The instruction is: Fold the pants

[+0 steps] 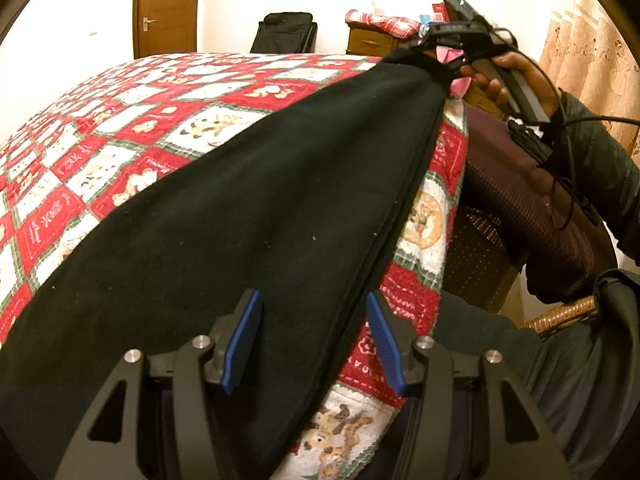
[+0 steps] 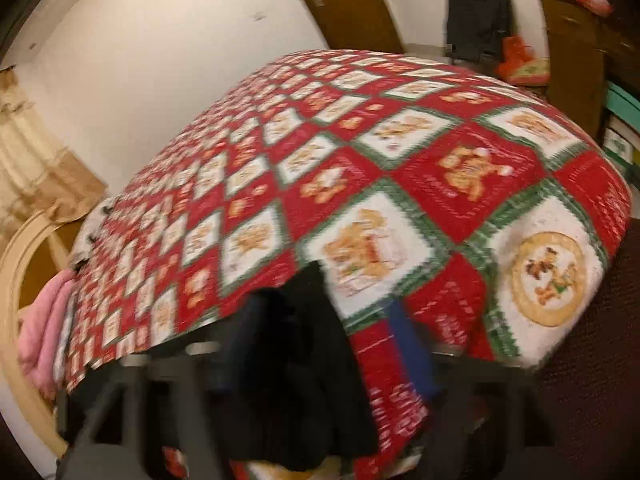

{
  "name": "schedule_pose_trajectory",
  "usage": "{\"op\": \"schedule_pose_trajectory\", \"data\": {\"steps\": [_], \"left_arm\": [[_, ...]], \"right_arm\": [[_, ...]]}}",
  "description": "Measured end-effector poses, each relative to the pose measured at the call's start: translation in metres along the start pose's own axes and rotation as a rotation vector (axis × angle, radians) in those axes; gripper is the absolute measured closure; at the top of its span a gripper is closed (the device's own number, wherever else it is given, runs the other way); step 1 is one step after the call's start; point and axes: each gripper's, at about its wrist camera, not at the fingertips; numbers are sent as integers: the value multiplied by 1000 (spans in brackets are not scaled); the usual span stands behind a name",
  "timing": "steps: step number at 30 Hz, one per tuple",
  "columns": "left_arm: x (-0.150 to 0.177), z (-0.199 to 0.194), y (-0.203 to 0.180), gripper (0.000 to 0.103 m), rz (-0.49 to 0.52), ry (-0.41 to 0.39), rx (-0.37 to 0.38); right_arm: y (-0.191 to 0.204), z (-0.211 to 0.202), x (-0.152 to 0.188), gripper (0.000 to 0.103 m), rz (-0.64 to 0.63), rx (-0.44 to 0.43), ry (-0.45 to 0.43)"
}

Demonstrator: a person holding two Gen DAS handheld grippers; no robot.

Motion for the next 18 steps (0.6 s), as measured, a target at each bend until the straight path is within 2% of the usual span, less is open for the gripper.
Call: {"op": "schedule_pose_trajectory", "data": {"steps": [4, 9, 13, 18], "left_arm": [[-1, 0, -1, 46, 2, 5, -6], [0, 0, -1, 46, 4, 1, -5], [1, 0, 0, 46, 1, -4, -1], [0, 0, 0, 46, -4, -9, -4]], "right_arm": [[6, 1, -8, 32, 9, -42, 28], [5, 12, -15, 36, 48, -32, 49], [-14, 4, -20, 36, 151, 54, -9], [10, -5, -10, 37, 26, 31, 2]]}}
Point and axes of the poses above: each gripper's, at about its wrist camera, not at the fingertips, and z roughly the way its jaws point, y to its left, x to its underside, and after that the axes turned 14 degrees about x, right-handed
